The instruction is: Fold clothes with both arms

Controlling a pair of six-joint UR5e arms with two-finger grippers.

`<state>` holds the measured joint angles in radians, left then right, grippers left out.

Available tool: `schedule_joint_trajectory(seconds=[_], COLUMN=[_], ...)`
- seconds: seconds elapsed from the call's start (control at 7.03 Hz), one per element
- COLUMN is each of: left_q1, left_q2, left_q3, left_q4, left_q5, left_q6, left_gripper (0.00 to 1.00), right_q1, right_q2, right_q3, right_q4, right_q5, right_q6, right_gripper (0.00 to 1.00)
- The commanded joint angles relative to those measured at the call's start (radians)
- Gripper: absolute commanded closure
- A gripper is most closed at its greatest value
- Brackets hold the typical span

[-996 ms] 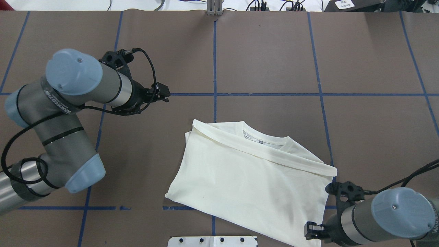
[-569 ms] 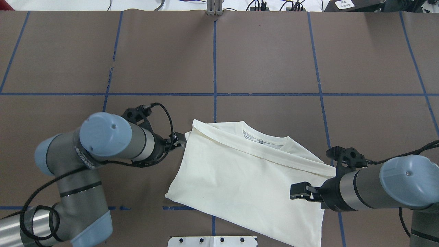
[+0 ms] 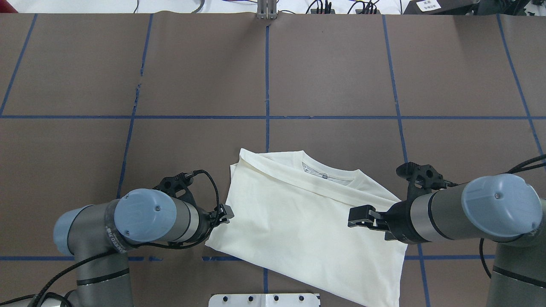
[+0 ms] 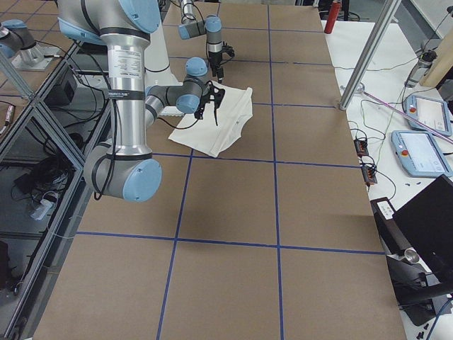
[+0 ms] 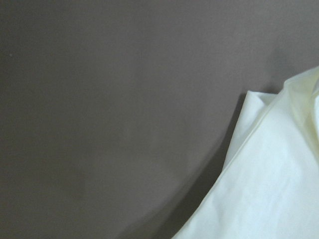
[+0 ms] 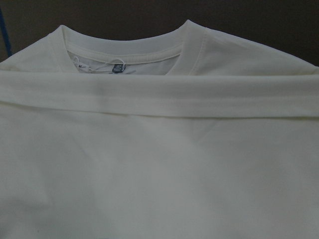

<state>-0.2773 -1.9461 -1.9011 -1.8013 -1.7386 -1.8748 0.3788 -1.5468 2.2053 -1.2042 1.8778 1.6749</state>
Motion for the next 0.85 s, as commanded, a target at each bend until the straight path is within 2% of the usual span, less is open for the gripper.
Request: schedule_joint_trajectory(seconds=[0.0,0.43,0.57,0.71], left_q1=[0.021,0.032,0.049,0.049], left_q2=[0.007,0.007,0.010,0.010], left_q3=[-0.001,-0.003,-0.001,-0.001], left_q4=[0.007,0.007,0.007,0.007], left_q5=[0.004,0.013,0.013,0.013], left_q6=[-0.021,-0.029,-0.027,-0.026], left_gripper=[0.19,0.68,0.74,0.88], right_q1=[0.005,0.008,0.011,0.011], right_q2=[0.005,0.005,0.005,0.005], right_q3=[-0.007,-0.007,-0.007,-0.007], right_q4=[0.000,0.000,0.000,0.000], right_q5=[-0.002,0.000,0.000,0.000], right_q6=[-0.001,-0.001,-0.001,0.000], right_gripper=[0.00,0.00,0.00,0.00])
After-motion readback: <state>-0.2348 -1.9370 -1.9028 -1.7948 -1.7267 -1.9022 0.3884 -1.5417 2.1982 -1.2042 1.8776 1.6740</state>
